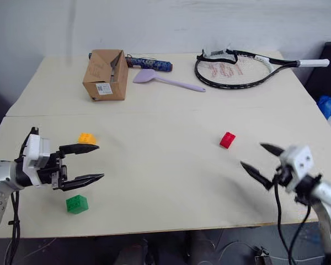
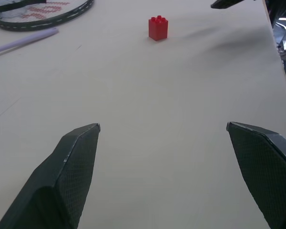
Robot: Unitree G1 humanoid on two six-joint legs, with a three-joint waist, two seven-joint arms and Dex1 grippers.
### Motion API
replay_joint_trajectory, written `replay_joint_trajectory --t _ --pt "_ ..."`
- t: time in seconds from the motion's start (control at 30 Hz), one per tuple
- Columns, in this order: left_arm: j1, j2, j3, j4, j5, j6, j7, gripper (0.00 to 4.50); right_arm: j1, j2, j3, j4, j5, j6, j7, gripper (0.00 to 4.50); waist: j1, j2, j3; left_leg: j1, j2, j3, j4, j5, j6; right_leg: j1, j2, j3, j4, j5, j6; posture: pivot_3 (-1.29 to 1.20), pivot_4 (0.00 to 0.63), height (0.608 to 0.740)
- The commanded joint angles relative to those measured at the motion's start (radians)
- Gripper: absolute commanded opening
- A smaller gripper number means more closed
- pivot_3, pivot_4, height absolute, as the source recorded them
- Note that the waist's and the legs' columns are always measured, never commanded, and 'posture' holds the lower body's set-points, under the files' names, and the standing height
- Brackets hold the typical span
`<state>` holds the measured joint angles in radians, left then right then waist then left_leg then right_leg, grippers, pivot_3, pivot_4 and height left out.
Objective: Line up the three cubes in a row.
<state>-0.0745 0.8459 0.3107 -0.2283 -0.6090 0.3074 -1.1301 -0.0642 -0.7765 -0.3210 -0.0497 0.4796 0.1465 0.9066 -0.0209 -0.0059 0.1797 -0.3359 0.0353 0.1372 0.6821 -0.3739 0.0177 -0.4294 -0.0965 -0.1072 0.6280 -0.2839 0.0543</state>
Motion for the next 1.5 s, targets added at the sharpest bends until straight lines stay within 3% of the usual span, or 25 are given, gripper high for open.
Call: replay_joint_trajectory --t 0.03,0.23,0.43,0.73,0.8,0.93,1.1,1.27,1.5 --pt "-0.031 -0.006 -0.004 -0.025 -0.024 0.016 0.011 4.48 -0.116 -0.027 0.059 0.103 -0.021 0.07 0.036 4.5 0.01 0.0 0.0 -0.001 0.0 0.0 0.0 0.0 0.001 0.0 0.0 0.0 -0.001 0.0 0.0 0.0 0.15 0.74" --pt "-0.03 -0.02 -0.014 -0.048 -0.017 0.018 0.024 4.48 -0.458 -0.016 0.263 0.501 -0.216 0.035 0.125 4.5 0.006 0.0 0.0 -0.001 -0.002 0.003 0.001 0.001 0.004 0.0 -0.002 0.002 0.0 0.001 0.002 0.0 0.15 0.74" --pt "-0.007 -0.032 -0.002 -0.068 -0.012 0.012 0.043 4.48 -0.571 0.029 0.291 0.688 -0.26 -0.057 0.175 4.5 0.003 0.0 0.0 -0.002 -0.002 0.003 0.001 0.002 0.004 -0.001 -0.002 0.001 0.0 0.001 0.002 0.0 0.15 0.74" --pt "0.009 -0.029 0.005 -0.069 -0.009 0.003 0.055 4.5 -0.636 0.042 0.279 0.773 -0.236 -0.191 0.34 1.45 -0.008 0.0 0.0 -0.002 -0.002 0.003 0.001 0.002 0.003 -0.001 -0.002 0.001 0.0 0.001 0.002 0.0 0.15 0.74" --pt "0.011 -0.029 0.004 -0.067 -0.006 -0.001 0.055 4.5 -0.652 0.042 0.294 0.739 -0.231 -0.194 0.39 1.45 -0.009 0.0 0.0 -0.001 -0.002 0.003 0.001 0.002 0.003 -0.001 -0.002 0.001 0.0 0.001 0.002 0.0 0.15 0.74" --pt "0.012 -0.032 0.002 -0.06 -0.001 -0.009 0.056 4.5 -0.622 0.038 0.387 0.48 -0.201 -0.046 0.538 1.45 -0.01 0.0 0.001 -0.001 -0.001 0.003 0.001 0.002 0.003 -0.001 -0.001 0.002 0.0 0.001 0.002 0.0 0.15 0.74" --pt "0.029 -0.041 -0.004 -0.071 0.002 -0.014 0.063 4.5 -0.585 0.081 0.488 0.31 -0.245 0.019 0.524 1.45 -0.007 0.0 0.001 -0.001 0.0 0.002 0.001 0.001 0.002 0.0 -0.001 0.001 0.0 0.001 0.002 0.0 0.15 0.74" --pt "0.032 -0.041 -0.005 -0.073 0.001 -0.013 0.061 4.5 -0.573 0.114 0.563 0.37 -0.316 -0.111 0.543 1.45 -0.005 0.0 0.001 -0.002 -0.001 0.002 0.001 0.001 0.002 -0.001 -0.002 0.001 0.0 0.001 0.002 0.0 0.15 0.74" --pt "0.04 -0.033 0.01 -0.071 0.003 -0.018 0.058 4.5 -0.627 0.185 0.571 0.539 -0.332 -0.277 0.566 1.45 -0.013 0.0 0.001 -0.001 0.0 0.002 0.001 0.001 0.002 -0.001 0.0 0.001 0.0 0.001 0.002 0.0 0.15 0.74"
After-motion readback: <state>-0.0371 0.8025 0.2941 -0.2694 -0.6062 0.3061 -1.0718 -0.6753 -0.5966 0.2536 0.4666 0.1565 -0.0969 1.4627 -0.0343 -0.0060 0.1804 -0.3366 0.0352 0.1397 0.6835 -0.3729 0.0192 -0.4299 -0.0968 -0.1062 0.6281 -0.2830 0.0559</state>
